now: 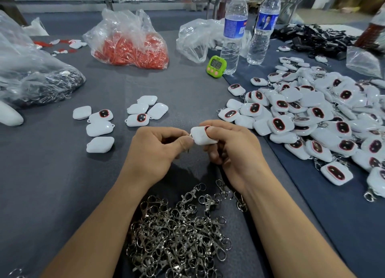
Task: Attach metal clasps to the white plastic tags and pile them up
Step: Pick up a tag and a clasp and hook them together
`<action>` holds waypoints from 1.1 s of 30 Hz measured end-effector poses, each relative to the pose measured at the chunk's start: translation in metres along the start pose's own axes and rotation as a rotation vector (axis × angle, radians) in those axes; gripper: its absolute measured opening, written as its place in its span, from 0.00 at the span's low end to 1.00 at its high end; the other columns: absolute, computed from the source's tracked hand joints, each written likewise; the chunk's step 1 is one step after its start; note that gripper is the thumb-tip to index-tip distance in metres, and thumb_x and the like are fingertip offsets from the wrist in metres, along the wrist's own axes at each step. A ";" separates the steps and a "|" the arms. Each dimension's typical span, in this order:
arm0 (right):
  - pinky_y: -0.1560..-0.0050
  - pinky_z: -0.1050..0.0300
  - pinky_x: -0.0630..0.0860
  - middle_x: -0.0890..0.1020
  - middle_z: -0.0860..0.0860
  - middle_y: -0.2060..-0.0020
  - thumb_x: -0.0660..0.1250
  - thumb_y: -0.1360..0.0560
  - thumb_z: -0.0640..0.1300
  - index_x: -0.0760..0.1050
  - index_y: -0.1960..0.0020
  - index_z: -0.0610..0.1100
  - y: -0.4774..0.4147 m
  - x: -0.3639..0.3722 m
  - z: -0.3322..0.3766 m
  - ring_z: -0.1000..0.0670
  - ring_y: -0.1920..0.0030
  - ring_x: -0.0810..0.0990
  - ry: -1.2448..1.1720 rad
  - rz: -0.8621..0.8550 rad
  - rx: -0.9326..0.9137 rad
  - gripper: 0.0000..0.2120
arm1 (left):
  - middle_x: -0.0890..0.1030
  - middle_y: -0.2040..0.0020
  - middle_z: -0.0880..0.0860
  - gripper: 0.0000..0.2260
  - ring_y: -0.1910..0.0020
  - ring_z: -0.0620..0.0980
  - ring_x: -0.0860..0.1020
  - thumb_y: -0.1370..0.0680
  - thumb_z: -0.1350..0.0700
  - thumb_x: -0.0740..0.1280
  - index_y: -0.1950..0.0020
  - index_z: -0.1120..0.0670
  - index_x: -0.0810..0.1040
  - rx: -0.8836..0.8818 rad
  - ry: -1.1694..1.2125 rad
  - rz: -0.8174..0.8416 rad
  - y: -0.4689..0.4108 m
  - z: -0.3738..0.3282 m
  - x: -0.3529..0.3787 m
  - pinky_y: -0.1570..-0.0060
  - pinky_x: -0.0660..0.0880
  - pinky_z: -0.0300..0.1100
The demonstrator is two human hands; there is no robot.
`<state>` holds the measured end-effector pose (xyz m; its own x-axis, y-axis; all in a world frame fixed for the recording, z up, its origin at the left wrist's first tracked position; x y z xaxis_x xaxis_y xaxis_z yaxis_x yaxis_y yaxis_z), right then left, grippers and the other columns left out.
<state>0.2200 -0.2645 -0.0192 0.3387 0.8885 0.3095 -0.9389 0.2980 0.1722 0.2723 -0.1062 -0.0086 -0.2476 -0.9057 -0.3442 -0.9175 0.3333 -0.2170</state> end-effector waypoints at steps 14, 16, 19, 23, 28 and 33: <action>0.77 0.65 0.62 0.80 0.44 0.70 0.65 0.23 0.32 0.83 0.53 0.40 -0.001 0.005 -0.004 0.53 0.78 0.70 0.019 -0.009 -0.009 0.09 | 0.81 0.67 0.43 0.01 0.67 0.43 0.78 0.27 0.51 0.75 0.58 0.45 0.86 0.196 -0.316 -0.108 0.008 -0.008 -0.002 0.66 0.70 0.34; 0.78 0.65 0.65 0.80 0.45 0.70 0.64 0.22 0.33 0.84 0.54 0.40 -0.001 0.005 -0.005 0.54 0.77 0.71 -0.079 0.000 0.037 0.10 | 0.83 0.67 0.42 0.08 0.70 0.38 0.77 0.27 0.58 0.77 0.60 0.43 0.87 0.030 -0.021 -0.041 0.003 -0.003 0.001 0.67 0.71 0.29; 0.77 0.65 0.66 0.79 0.47 0.71 0.62 0.22 0.33 0.84 0.53 0.38 -0.001 0.007 -0.005 0.55 0.77 0.72 -0.226 0.032 0.087 0.11 | 0.81 0.69 0.49 0.08 0.71 0.43 0.74 0.27 0.60 0.75 0.59 0.47 0.89 -0.160 0.294 0.077 0.001 0.000 0.011 0.69 0.72 0.33; 0.77 0.64 0.66 0.79 0.47 0.72 0.62 0.22 0.32 0.84 0.55 0.38 0.000 0.009 -0.005 0.54 0.77 0.72 -0.285 0.057 0.095 0.12 | 0.78 0.72 0.50 0.03 0.73 0.43 0.71 0.30 0.55 0.75 0.60 0.51 0.89 -0.211 0.426 0.095 0.003 -0.003 0.013 0.72 0.68 0.32; 0.74 0.63 0.62 0.79 0.47 0.71 0.64 0.23 0.32 0.83 0.55 0.42 -0.001 0.004 -0.001 0.54 0.77 0.69 -0.103 -0.032 -0.040 0.10 | 0.78 0.73 0.45 0.08 0.73 0.42 0.70 0.25 0.56 0.75 0.62 0.46 0.87 -0.012 -0.009 -0.074 0.005 -0.008 0.004 0.71 0.67 0.34; 0.67 0.61 0.71 0.78 0.57 0.73 0.70 0.27 0.40 0.84 0.54 0.47 0.001 0.008 0.003 0.58 0.73 0.72 0.322 -0.095 -0.330 0.05 | 0.75 0.69 0.50 0.11 0.66 0.55 0.76 0.24 0.53 0.67 0.64 0.54 0.83 0.306 -0.759 -0.061 0.013 -0.020 0.010 0.66 0.62 0.44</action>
<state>0.2223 -0.2583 -0.0134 0.4373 0.8993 -0.0085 -0.8913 0.4321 -0.1373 0.2513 -0.1160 0.0038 0.1788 -0.5372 -0.8243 -0.7698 0.4454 -0.4572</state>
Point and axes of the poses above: each hand's wrist, its own y-axis away from the middle knuckle, its own x-axis out of the palm, z = x × y, the point moved 5 cm from there along -y, towards the middle knuckle
